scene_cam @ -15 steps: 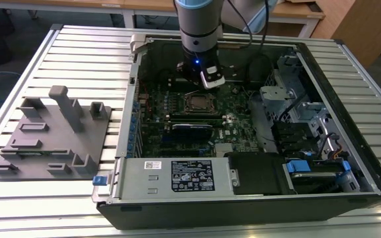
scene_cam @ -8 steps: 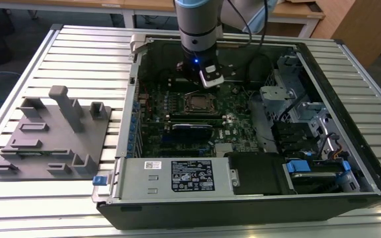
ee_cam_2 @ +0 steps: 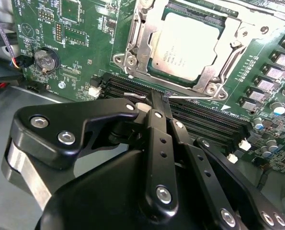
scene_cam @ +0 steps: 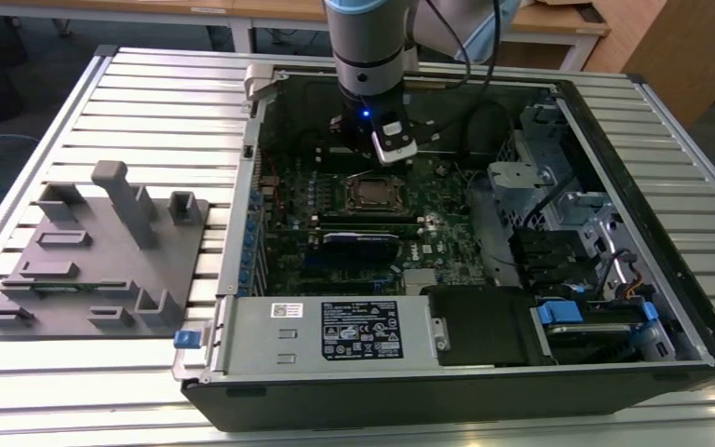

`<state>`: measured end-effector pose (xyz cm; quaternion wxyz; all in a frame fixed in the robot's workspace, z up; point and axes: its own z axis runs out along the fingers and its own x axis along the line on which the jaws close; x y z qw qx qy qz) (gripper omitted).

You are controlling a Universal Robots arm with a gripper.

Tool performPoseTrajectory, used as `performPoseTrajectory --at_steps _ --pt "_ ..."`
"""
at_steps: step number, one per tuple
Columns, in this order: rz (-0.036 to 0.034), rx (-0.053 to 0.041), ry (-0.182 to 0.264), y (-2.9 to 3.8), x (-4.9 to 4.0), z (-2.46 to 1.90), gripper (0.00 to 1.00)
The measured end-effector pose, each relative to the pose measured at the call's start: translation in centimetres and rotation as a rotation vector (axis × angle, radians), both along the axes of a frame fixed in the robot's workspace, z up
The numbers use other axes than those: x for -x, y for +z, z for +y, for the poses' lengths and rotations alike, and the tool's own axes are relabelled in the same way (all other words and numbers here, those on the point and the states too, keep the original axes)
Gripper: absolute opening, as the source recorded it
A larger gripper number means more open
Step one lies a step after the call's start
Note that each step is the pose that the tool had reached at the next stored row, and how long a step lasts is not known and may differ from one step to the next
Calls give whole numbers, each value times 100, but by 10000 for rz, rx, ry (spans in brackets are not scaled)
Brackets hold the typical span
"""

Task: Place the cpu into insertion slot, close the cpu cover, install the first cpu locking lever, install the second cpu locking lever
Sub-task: 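Install the first cpu locking lever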

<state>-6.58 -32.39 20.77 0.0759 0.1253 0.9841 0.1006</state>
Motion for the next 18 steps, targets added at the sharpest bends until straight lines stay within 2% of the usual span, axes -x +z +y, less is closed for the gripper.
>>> performPoseTrajectory --at_steps 3,18 --pt "-1 -4 -1 -1 0 0 10" --pt "-1 -249 -1 -1 0 -21 10"
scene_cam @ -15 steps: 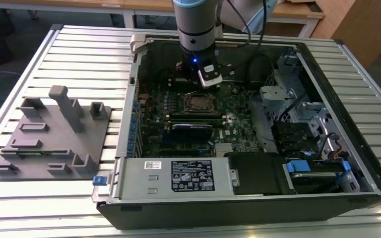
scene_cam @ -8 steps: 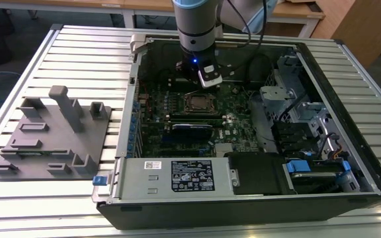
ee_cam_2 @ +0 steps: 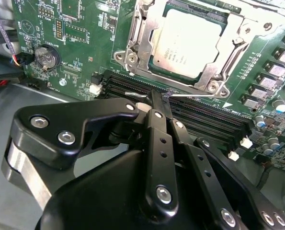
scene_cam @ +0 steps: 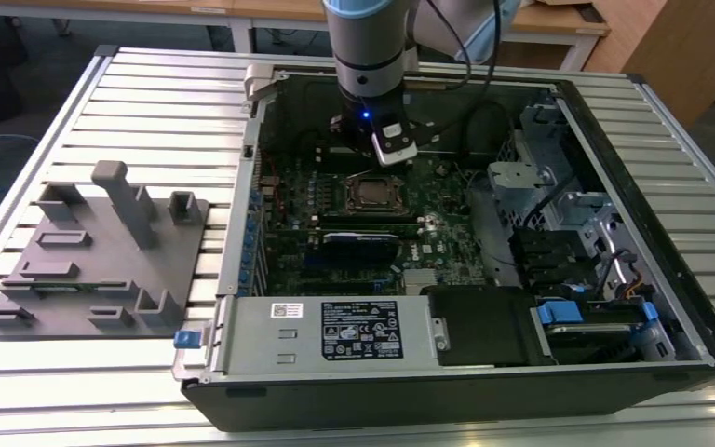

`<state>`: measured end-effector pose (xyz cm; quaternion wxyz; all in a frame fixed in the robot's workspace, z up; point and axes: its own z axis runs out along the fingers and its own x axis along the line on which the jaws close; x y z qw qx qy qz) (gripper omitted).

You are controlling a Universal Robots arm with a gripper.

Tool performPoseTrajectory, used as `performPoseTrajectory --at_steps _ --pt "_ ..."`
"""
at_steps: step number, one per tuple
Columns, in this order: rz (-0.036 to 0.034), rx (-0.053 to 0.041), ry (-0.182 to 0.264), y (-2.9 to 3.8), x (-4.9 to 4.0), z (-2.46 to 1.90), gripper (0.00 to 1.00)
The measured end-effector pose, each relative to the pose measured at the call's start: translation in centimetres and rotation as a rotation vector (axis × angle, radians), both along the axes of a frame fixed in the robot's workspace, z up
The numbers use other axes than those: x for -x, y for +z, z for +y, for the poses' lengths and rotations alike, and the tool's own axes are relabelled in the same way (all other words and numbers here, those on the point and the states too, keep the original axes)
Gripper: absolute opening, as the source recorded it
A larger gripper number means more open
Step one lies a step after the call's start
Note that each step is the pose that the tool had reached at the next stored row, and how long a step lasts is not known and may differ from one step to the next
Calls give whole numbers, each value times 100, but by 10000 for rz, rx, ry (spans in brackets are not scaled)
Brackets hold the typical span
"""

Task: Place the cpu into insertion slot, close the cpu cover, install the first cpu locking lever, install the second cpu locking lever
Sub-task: 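Install the first cpu locking lever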

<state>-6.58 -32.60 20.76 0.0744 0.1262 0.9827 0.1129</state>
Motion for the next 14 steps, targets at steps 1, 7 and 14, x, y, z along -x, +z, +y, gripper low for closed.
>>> performPoseTrajectory --at_steps 1,7,14 --pt "0 -14 0 0 0 -2 10" --pt "0 -72 -2 0 -2 -13 10" --pt "1 -72 -1 -33 -1 -15 10"
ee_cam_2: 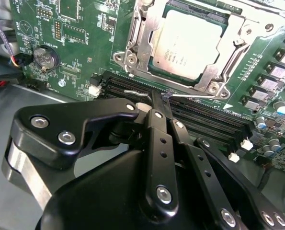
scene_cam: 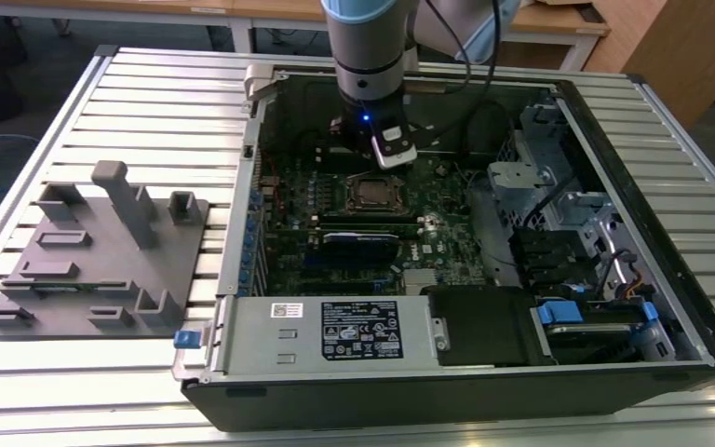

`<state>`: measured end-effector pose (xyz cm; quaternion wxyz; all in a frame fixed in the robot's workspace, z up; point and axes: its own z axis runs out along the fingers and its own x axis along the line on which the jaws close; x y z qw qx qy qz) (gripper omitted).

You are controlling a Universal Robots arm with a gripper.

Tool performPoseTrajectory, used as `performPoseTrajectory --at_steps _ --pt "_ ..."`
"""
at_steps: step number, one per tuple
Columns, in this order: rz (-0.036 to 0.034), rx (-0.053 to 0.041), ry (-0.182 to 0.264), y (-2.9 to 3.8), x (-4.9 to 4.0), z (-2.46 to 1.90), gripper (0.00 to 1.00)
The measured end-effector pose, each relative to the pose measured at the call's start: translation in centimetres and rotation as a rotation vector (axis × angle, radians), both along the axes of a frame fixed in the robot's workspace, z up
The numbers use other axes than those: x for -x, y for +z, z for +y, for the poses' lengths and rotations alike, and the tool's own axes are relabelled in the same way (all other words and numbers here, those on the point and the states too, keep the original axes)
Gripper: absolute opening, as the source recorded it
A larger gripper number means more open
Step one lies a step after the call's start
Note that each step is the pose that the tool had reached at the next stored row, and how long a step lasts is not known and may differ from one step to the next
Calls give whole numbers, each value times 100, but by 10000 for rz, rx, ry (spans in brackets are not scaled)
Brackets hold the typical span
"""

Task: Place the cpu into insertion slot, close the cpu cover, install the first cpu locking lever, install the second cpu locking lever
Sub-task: 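Install the first cpu locking lever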

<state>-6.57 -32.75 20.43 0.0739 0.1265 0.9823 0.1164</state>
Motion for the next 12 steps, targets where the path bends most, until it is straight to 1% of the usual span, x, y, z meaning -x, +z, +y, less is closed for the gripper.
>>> performPoseTrajectory --at_steps 3,12 --pt "-1 -1 0 -25 0 0 10" --pt "0 2 1 -57 0 0 10"
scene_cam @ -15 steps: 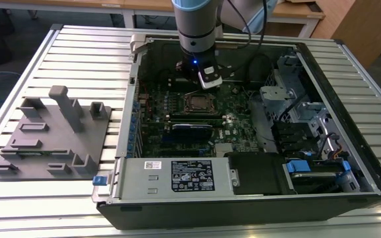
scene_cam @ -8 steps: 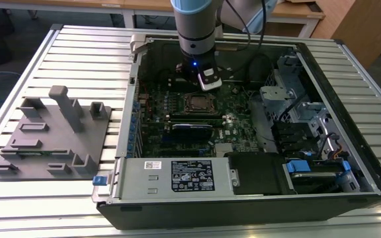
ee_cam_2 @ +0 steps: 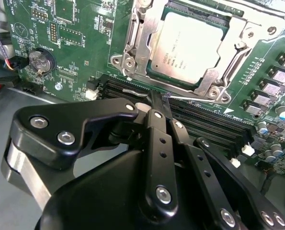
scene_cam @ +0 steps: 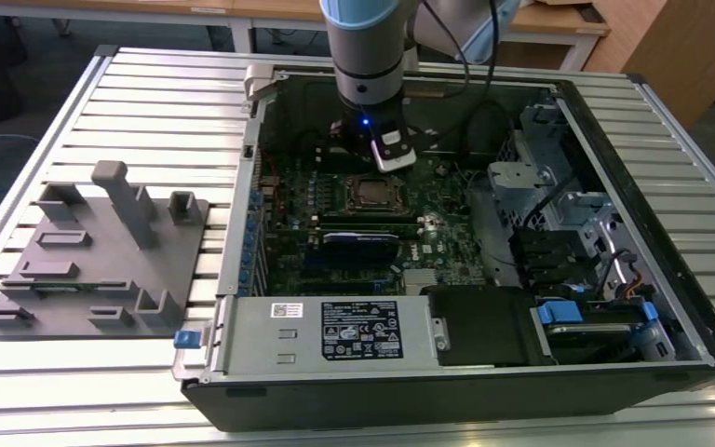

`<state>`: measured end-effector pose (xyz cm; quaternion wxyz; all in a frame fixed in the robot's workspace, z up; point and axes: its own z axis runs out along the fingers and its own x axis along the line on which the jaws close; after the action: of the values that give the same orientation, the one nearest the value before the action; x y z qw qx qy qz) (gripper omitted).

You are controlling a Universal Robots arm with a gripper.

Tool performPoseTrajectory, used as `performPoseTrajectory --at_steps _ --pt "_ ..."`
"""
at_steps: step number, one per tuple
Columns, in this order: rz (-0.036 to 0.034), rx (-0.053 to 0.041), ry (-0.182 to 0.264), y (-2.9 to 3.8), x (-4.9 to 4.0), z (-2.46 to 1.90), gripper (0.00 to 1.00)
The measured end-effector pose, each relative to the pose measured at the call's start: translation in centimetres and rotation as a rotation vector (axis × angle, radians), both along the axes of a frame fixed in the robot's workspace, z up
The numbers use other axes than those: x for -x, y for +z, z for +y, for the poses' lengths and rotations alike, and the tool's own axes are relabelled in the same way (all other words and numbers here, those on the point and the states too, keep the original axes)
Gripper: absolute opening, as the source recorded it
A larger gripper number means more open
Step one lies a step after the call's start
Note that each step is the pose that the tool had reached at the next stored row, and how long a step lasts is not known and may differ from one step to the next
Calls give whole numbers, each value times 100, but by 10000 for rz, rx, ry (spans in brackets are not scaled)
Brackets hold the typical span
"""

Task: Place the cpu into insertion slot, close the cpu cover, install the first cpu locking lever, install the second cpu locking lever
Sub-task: 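Install the first cpu locking lever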

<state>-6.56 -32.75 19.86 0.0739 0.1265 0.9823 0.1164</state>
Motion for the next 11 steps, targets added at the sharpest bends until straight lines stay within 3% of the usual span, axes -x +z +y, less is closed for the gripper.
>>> performPoseTrajectory --at_steps 11 --pt "0 3 0 -14 -47 0 10"
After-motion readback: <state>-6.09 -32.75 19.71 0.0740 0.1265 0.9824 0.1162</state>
